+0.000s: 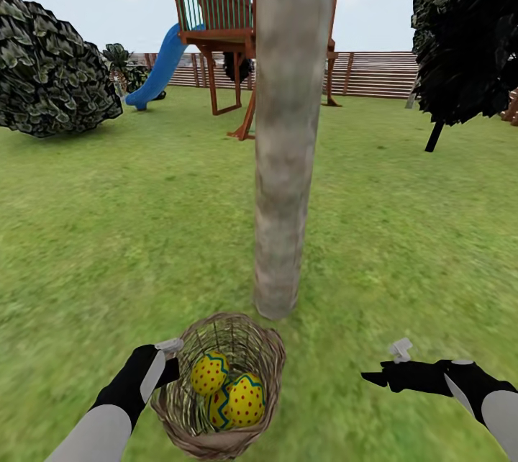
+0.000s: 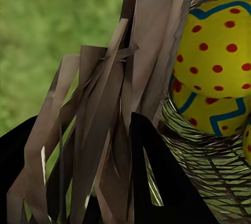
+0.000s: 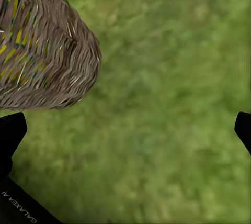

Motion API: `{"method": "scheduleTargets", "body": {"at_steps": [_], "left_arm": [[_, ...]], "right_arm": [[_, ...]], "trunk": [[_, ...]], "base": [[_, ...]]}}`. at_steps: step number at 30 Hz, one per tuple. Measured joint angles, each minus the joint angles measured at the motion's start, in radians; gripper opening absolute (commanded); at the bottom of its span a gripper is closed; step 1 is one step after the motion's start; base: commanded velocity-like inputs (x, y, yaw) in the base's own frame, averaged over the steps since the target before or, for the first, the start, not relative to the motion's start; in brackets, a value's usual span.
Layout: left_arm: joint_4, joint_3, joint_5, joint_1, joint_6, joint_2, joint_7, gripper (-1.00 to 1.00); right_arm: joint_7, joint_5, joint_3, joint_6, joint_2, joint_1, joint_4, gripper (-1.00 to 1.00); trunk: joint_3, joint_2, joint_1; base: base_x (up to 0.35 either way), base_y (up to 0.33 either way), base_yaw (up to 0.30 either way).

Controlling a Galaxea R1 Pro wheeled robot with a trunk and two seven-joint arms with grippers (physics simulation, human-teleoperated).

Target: Take the three Easter eggs out of the wicker basket on the lawn in the garden, then place them on the lawn next to a single tree (choose any tree) so that all three eggs are next to the same tree and none are left in the basket.

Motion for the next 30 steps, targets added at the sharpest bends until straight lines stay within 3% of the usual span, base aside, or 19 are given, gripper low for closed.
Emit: {"method": "scheduleTargets", "body": {"at_steps": [30], "left_arm": [[0.000,0.001,0.001,0.000,0.000,0.000,0.000,-1.00]], "right_arm": [[-0.002,0.000,0.000,0.002,0.000,0.000,-0.001,1.00]], "trunk": [[-0.094,-0.210,0.115]], "base": [[0.000,0.000,0.000]]}}
